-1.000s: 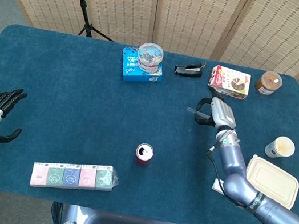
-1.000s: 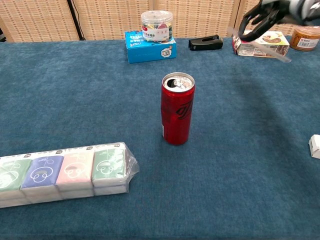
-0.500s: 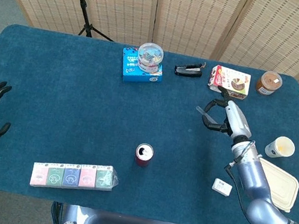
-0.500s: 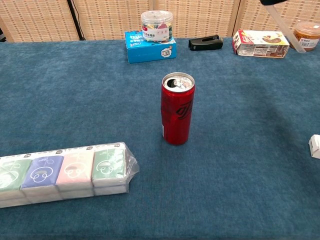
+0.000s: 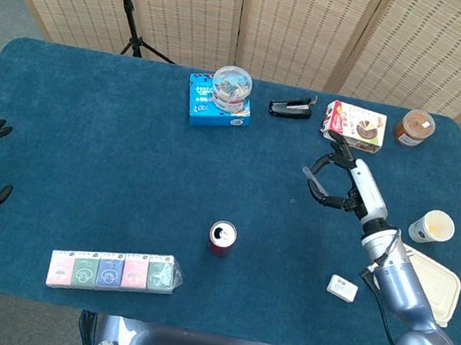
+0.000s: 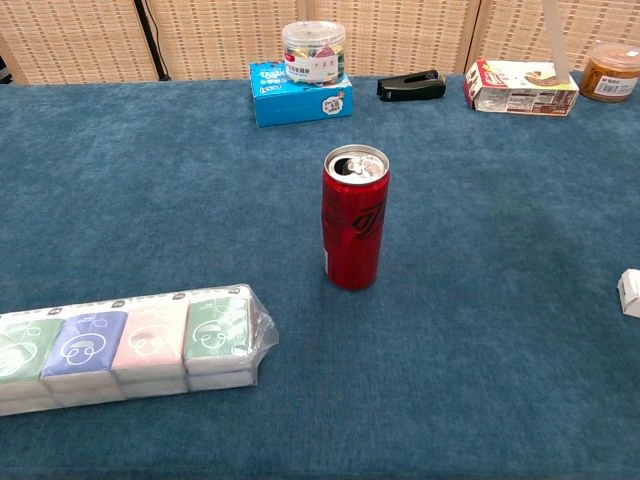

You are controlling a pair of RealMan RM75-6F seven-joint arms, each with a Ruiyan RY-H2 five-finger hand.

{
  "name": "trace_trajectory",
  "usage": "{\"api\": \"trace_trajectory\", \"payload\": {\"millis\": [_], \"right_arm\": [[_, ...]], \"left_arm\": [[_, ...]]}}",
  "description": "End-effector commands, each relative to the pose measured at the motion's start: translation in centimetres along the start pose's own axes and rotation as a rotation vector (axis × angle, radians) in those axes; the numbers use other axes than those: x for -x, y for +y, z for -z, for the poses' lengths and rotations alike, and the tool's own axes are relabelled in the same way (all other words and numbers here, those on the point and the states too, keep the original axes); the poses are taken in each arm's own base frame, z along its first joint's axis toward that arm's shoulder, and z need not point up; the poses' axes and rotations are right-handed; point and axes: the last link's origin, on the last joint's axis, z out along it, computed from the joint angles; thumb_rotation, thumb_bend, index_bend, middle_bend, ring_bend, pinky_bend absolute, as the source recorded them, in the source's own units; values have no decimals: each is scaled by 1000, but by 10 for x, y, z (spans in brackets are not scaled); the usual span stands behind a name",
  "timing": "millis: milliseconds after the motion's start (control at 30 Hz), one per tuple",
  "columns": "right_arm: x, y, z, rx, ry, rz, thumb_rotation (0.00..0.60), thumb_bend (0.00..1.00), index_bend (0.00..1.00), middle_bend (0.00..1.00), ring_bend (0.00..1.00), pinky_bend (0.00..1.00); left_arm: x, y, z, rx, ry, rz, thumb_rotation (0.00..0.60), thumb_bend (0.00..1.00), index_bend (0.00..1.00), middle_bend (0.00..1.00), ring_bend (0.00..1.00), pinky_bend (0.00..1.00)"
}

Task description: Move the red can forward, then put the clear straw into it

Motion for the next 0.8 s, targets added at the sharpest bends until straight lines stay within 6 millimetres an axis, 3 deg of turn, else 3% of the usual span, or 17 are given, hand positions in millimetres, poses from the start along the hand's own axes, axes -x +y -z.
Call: {"api": "trace_trajectory", "payload": {"millis": [33,567,800], "right_arm": [[5,-1,5,-28,-3,-47,600,520,556,0,0,0],[57,-9,0,-57,-179,-130,600,520,559,0,0,0],[60,-29,-2,-108,-207,-202,600,520,559,0,0,0]], "left_arm": [[-3,-2,0,1,7,7,600,359,0,0,0,0],[-13,-7,-2,1,34,37,600,359,0,0,0,0],[-15,-11,-4,-5,34,48,600,359,0,0,0,0]]}}
